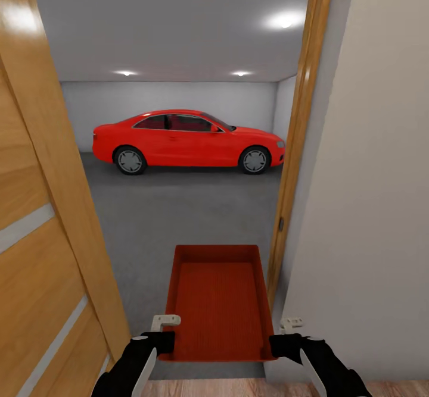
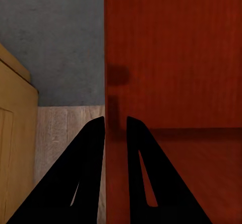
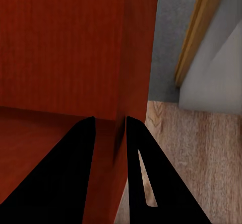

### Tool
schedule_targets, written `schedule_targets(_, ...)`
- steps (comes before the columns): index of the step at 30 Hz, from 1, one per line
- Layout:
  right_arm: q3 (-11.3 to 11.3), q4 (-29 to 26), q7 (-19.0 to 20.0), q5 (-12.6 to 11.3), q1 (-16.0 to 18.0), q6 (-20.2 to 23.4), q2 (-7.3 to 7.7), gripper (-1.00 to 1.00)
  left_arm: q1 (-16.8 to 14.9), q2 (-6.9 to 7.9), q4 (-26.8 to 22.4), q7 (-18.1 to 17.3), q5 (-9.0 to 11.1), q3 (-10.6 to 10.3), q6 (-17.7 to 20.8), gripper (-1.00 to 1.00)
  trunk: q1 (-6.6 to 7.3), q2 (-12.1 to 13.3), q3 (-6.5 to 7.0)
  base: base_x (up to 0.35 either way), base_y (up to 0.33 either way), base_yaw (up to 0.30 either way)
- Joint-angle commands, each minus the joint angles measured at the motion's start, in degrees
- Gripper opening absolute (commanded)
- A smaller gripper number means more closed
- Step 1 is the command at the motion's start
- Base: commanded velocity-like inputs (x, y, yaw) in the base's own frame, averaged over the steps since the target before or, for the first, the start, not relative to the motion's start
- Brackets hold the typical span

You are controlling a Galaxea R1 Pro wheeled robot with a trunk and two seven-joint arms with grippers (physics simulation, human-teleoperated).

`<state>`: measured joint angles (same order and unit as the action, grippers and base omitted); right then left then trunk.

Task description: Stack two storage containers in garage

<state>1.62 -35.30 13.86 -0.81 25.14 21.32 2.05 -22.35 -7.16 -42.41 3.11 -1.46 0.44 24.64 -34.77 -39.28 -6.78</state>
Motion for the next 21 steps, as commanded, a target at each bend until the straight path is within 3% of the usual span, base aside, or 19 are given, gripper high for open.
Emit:
schedule_targets(1,1.77,-0.15,0.12,-0.51,-0.01,0.30,-0.47,-1.00,-0.06,-0.62,-0.09,0.41,-0.83,0.52,0.38,-1.00,-0.02,-0.09,-0.10,0.000,0.000,0.000)
schedule_targets(12,1.81,-0.12,0.12,-0.33,-0.01,0.30,-0.47,-1.00,-0.06,-0.58,-0.08,0.41,-0.83,0.52,0.41,-1.00,-0.02,-0.09,-0.10,0.004,0.006,0.000)
schedule_targets(21,1.81,-0.12,0.12,-0.33,-0.01,0.30,-0.47,-1.00,-0.06,-0.58,-0.11,0.41,-0.77,0.52,0.41,-1.00,-0.02,-0.09,-0.10,0.092,0.141,0.000)
